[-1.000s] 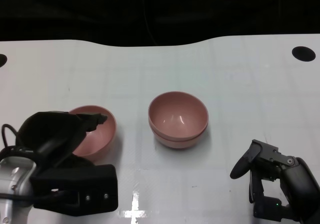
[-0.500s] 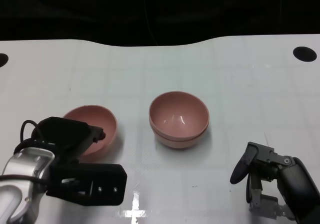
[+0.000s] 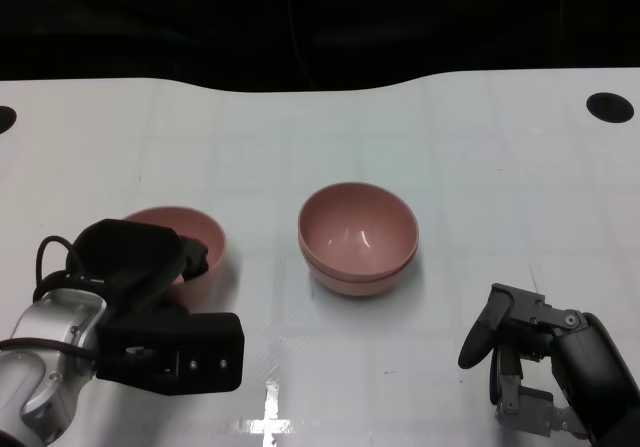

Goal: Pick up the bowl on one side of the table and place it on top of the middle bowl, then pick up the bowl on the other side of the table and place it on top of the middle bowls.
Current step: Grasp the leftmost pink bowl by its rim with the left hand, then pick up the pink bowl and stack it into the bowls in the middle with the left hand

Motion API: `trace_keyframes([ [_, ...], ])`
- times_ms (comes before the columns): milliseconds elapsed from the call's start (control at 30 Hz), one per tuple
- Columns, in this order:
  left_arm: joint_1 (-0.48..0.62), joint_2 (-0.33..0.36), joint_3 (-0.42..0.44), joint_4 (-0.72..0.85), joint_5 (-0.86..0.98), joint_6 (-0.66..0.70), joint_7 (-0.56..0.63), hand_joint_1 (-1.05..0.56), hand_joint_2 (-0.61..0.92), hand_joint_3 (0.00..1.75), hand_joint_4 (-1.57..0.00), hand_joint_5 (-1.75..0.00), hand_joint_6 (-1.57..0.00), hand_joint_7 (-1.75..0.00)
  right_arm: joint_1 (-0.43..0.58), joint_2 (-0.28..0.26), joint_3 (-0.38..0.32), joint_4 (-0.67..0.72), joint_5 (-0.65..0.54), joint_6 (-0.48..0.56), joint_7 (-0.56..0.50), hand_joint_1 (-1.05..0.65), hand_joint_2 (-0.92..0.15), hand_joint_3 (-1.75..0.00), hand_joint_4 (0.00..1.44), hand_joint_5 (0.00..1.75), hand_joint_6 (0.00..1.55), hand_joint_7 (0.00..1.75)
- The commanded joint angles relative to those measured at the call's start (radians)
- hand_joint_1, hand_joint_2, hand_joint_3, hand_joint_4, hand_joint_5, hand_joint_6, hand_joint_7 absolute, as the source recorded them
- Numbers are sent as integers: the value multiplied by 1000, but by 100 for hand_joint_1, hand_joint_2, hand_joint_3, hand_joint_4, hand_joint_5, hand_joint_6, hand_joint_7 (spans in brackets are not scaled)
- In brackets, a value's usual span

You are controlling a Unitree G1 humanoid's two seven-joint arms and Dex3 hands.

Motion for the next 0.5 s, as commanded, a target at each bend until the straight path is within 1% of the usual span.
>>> trace_keyframes([
  [33, -31, 1, 9, 39, -12, -40, 114, -25, 83, 45, -87, -175, -67, -146, 1, -4, -5, -7, 4, 0, 3, -5, -29, -155, 91, 175, 79, 154],
  [67, -34, -2, 12, 45, -17, -55, 147, -24, 80, 50, -87, -175, -62, -158, 2, -3, -5, -9, 4, 1, 3, -5, -29, -155, 91, 175, 79, 153],
  [100, -36, -4, 15, 48, -22, -64, 172, -24, 76, 57, -87, -175, -61, -166, 3, -2, -5, -11, 5, 2, 4, -5, -29, -155, 90, 175, 79, 153],
  [133, -38, -5, 16, 48, -25, -75, 194, -24, 73, 64, -87, -175, -60, -170, 3, -1, -5, -11, 7, -1, 4, -5, -29, -155, 90, 175, 79, 153],
  [167, -40, -6, 19, 43, -32, -90, 212, -25, 68, 75, -87, -175, -60, -168, 4, 0, -4, -11, 9, -1, 5, -4, -29, -155, 90, 175, 79, 153],
  [267, -46, -7, 23, 23, -50, -130, 251, -24, 60, 88, -85, -175, -63, -163, 4, 0, -4, -9, 10, -5, 8, -4, -29, -156, 90, 175, 79, 153],
  [300, -51, -9, 22, 13, -51, -142, 266, -24, 58, 90, -85, -175, -63, -163, 4, 0, -4, -8, 11, -7, 9, -4, -29, -156, 90, 175, 79, 153],
  [367, -60, -17, 20, -3, -51, -164, 290, -25, 54, 93, -85, -175, -68, -154, 4, 0, -4, -9, 13, -7, 11, -4, -30, -156, 90, 175, 79, 153],
  [433, -71, -29, 16, -10, -53, -191, 312, -23, 53, 96, -85, -175, -69, -157, 4, 0, -5, -9, 14, -5, 12, -5, -30, -156, 90, 175, 79, 153],
  [500, -82, -41, 11, -16, -62, -217, 312, -23, 54, 100, -85, -175, -69, -156, 4, -1, -5, -8, 10, -6, 12, -5, -30, -156, 90, 175, 79, 153],
])
